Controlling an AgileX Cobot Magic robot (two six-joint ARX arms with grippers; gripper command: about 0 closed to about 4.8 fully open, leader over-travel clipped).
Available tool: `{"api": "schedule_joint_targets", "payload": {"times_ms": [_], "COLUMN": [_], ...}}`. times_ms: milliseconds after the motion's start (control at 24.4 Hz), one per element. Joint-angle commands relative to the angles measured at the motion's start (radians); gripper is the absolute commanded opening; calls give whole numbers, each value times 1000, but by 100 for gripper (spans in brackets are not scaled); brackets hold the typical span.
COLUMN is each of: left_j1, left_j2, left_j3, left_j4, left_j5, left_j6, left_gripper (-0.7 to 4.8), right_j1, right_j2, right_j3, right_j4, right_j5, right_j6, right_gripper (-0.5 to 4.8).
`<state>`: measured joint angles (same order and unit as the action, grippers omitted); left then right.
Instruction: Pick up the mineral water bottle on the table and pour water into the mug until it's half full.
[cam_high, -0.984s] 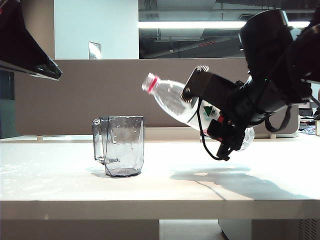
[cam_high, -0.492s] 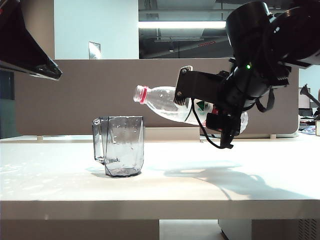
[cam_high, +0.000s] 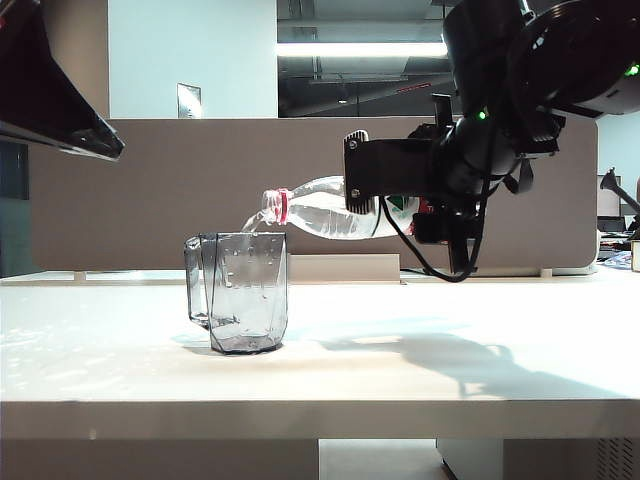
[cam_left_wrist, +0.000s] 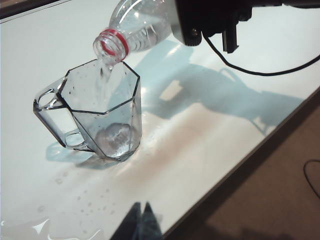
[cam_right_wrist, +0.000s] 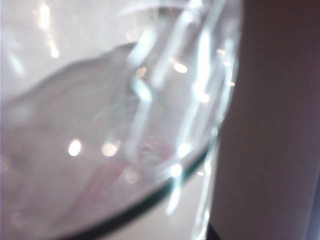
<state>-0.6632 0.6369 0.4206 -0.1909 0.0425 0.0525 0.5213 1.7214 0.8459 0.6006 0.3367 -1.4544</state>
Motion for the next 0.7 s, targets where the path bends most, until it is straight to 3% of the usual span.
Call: {"api": "schedule_joint_targets", "payload": {"times_ms": [41,697], "left_j1": [1,1], "left_j2": [-2,-2], "left_j3": [3,3], "left_j4": [13,13], "left_j5": [3,3], "left_j6": [-1,-1], "left_gripper": [-1,-1], "right_j1": [1,1], "right_j2": [-12,-12], "right_j3": [20,69], "right_j4": [55,55], "right_j5": [13,31], "right_j6": [-48,-200], "right_gripper": [230,230]}}
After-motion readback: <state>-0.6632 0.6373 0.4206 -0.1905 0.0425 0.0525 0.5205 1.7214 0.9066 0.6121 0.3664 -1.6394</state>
